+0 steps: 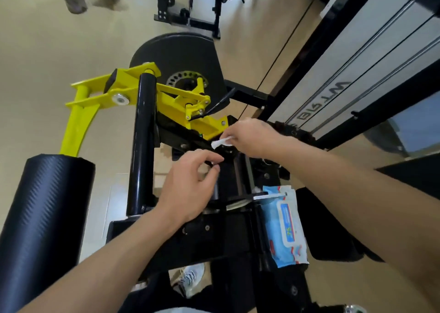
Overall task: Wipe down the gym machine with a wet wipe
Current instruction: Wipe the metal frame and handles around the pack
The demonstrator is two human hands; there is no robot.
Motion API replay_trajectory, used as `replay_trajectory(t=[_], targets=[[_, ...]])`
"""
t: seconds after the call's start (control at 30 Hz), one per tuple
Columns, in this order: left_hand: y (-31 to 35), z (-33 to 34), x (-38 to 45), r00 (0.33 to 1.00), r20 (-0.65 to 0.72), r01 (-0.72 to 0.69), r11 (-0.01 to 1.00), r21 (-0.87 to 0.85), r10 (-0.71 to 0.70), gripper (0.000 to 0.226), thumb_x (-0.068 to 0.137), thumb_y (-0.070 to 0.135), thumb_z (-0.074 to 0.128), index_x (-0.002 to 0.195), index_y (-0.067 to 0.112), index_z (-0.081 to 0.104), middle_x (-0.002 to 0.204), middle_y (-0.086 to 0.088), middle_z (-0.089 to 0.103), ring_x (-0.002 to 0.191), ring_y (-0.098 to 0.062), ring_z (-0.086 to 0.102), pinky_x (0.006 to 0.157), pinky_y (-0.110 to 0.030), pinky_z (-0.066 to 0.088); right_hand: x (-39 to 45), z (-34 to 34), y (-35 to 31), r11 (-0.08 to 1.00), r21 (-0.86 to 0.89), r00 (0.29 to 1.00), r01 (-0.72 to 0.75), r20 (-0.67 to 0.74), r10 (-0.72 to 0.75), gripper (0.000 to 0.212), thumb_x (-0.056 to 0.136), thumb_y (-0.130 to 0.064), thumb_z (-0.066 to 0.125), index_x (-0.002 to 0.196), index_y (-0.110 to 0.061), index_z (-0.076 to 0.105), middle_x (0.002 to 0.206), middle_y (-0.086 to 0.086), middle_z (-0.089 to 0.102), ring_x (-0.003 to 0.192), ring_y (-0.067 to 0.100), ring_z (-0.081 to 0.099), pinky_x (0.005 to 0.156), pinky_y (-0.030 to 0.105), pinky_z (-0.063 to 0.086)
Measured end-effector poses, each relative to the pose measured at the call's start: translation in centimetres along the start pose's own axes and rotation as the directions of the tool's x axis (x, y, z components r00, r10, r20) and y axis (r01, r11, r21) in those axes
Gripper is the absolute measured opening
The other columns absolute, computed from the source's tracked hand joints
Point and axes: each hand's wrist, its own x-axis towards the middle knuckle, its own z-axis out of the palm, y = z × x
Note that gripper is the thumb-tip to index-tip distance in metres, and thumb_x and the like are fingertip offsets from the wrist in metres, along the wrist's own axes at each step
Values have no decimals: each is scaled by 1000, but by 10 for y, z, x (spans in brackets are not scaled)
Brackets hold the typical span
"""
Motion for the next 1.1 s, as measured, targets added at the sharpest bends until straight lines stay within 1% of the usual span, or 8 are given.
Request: replay_trajectory(t=[0.17, 0.3, 0.4, 0.57, 0.63, 0.8, 1.0, 1.1], targets=[[-9, -1, 13, 966, 235, 94, 994, 52, -103, 24, 96, 30, 61, 119, 38, 66, 118, 19, 65, 111, -4, 58, 97, -33, 50, 13, 60, -6, 886, -379, 916, 266, 385, -110, 29, 101, -13, 47, 121, -17, 68, 116, 8, 70, 109, 30, 67, 87, 41, 54], [-14, -9, 35, 922, 365, 52, 973, 226, -134, 37, 98, 31, 58, 135, 33, 57, 135, 14, 60, 126, -10, 52, 104, -28, 43, -1, 98, 6, 872, -336, 714, 357, 700, -23, 26, 96, -33, 51, 107, -21, 71, 113, 2, 69, 102, 26, 69, 85, 45, 59], [-20, -7, 41, 908, 391, 52, 965, 256, -153, 39, 98, 27, 57, 137, 28, 57, 135, 11, 60, 129, -11, 50, 100, -26, 41, 0, 112, 17, 755, -264, 569, 600, 804, -171, 34, 92, -45, 46, 107, -28, 72, 109, 0, 70, 101, 28, 69, 88, 47, 58], [-35, -3, 36, 827, 517, 36, 939, 341, -219, 44, 97, 22, 56, 141, 22, 54, 140, 1, 58, 133, -16, 48, 104, -30, 41, 21, 85, 26, 728, -455, 786, 513, 591, -185, 33, 99, -20, 43, 119, -19, 69, 128, 4, 63, 124, 27, 58, 102, 45, 50], [-38, -3, 35, 827, 518, 30, 939, 344, -216, 44, 96, 22, 55, 140, 21, 54, 138, 1, 59, 133, -17, 46, 106, -33, 42, 13, 84, 20, 742, -428, 762, 515, 626, -168, 30, 99, -16, 47, 120, -21, 68, 127, 2, 63, 124, 25, 58, 103, 42, 50], [-42, -1, 34, 835, 518, -8, 936, 352, -188, 41, 96, 23, 55, 137, 20, 56, 134, 1, 62, 130, -18, 47, 105, -33, 42, -7, 87, 3, 719, -250, 495, 649, 856, -149, 31, 102, -31, 48, 126, -21, 65, 131, 1, 64, 126, 28, 57, 104, 47, 49], [-43, -1, 33, 828, 525, 8, 940, 341, -197, 38, 97, 25, 53, 135, 21, 57, 133, 1, 62, 126, -18, 51, 104, -33, 45, 35, 70, 17, 713, -456, 753, 532, 639, -154, 33, 100, -31, 44, 113, -19, 71, 121, 5, 66, 121, 31, 58, 102, 47, 50], [-46, 1, 35, 813, 540, 15, 935, 353, -217, 39, 97, 26, 53, 136, 21, 57, 132, -1, 62, 124, -20, 53, 103, -36, 47, 20, 71, 5, 860, -335, 703, 385, 710, -38, 30, 98, -33, 49, 114, -22, 71, 115, 1, 68, 111, 23, 63, 98, 38, 51]])
